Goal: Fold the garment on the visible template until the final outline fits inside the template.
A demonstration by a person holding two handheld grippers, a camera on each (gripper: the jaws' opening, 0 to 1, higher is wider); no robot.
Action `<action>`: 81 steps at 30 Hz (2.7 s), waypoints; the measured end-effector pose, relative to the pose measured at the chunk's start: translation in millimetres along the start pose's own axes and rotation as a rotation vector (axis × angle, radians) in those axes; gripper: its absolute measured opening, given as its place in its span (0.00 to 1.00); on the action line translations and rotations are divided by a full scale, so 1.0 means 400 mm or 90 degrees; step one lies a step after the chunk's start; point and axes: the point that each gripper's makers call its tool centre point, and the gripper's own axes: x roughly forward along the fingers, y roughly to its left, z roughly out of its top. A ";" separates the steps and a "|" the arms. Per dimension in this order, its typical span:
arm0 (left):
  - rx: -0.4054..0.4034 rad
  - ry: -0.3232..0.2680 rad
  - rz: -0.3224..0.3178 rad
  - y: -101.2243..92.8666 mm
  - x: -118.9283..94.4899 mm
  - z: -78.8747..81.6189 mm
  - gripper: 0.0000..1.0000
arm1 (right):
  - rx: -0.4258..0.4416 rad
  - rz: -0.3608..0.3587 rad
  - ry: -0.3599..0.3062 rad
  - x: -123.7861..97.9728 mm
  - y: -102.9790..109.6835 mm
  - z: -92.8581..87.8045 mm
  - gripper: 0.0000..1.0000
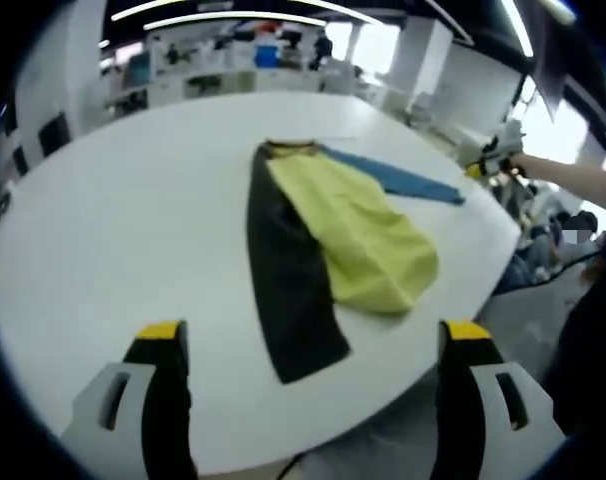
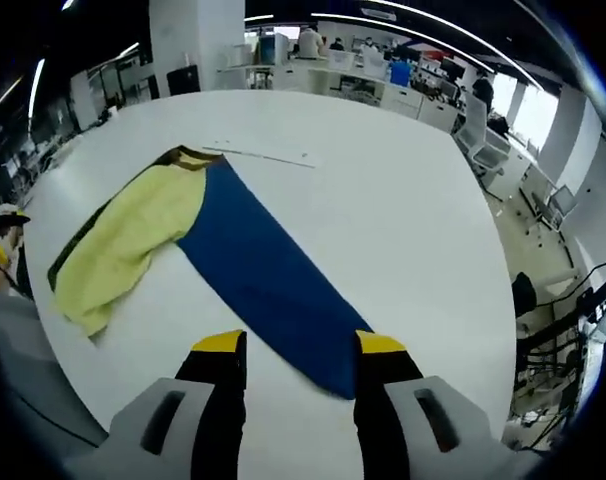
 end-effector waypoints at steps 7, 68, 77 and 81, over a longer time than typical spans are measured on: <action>0.002 -0.008 -0.005 -0.006 -0.012 0.004 0.99 | 0.017 0.010 -0.032 -0.028 0.061 0.005 0.51; 0.005 -0.043 -0.003 -0.025 -0.140 -0.040 0.99 | 0.110 0.163 -0.258 -0.295 0.439 -0.040 0.96; 0.001 -0.051 0.002 -0.025 -0.157 -0.043 0.99 | 0.118 0.164 -0.271 -0.305 0.442 -0.039 1.00; 0.001 -0.049 0.004 -0.023 -0.159 -0.047 0.99 | 0.117 0.162 -0.271 -0.305 0.443 -0.042 1.00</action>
